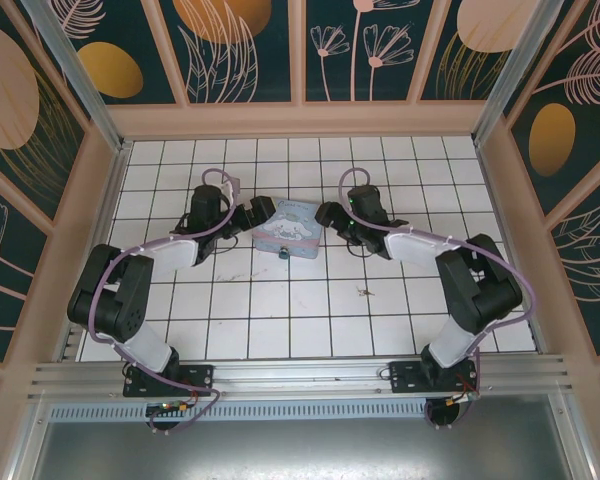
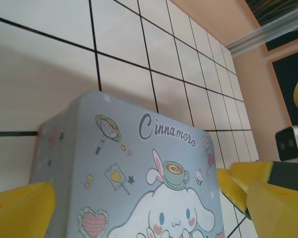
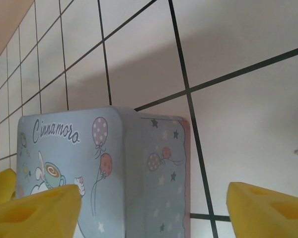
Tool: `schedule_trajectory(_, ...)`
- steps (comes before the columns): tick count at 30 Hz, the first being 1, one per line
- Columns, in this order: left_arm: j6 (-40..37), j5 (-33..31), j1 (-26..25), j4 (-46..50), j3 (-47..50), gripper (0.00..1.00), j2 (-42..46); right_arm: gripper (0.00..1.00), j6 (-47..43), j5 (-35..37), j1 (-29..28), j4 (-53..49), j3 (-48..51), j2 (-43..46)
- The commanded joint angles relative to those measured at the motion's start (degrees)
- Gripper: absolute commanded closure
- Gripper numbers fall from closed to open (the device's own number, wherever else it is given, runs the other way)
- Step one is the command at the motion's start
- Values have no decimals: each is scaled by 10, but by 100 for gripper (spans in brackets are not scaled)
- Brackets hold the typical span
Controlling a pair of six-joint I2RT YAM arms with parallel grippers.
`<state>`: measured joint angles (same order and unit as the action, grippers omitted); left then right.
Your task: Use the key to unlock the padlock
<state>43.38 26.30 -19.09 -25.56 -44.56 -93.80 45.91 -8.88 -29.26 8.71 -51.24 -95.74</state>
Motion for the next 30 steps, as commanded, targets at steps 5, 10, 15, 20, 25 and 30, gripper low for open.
schedule_trajectory(5,47,-21,-49,-47,28,2,-14,35,9,-30,1,36,-51,-53)
schedule_trajectory(10,56,-30,-62,-46,16,1,-26,40,6,-49,15,47,-73,-80)
schedule_trajectory(15,49,-51,-62,-28,5,2,-27,31,11,-64,28,64,-71,-84)
schedule_trajectory(20,20,-95,-61,6,-15,1,-20,10,8,-22,39,69,-17,-11)
schedule_trajectory(25,-3,-149,-61,54,-32,1,16,9,-24,10,55,-4,39,100)
schedule_trajectory(30,10,-186,-62,80,-30,1,55,12,-68,9,56,-104,78,160)
